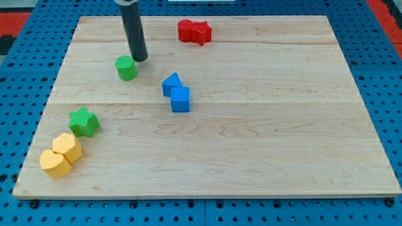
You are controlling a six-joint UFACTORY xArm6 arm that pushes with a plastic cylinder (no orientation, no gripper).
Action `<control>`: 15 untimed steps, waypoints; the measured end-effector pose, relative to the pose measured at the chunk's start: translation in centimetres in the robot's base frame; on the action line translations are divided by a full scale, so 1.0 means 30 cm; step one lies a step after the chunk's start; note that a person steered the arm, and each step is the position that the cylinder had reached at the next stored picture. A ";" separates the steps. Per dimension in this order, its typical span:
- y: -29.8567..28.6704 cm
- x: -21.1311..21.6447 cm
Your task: Slide the red star towards the center
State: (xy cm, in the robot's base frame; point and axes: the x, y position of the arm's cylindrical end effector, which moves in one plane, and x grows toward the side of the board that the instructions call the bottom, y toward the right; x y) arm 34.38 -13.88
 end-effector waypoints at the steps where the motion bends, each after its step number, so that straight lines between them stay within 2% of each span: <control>1: -0.102 0.145; 2: -0.121 0.312; 3: 0.049 0.177; 4: 0.301 -0.093; 5: 0.289 0.007; 6: 0.104 0.028; 7: 0.090 0.293; 8: 0.217 0.471; 9: 0.266 0.481; 10: 0.295 0.396; 11: 0.414 0.442; 12: 0.758 0.186; 13: 0.843 -0.164; 14: 0.763 -0.330; 15: 0.587 -0.416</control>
State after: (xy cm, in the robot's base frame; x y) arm 21.91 3.72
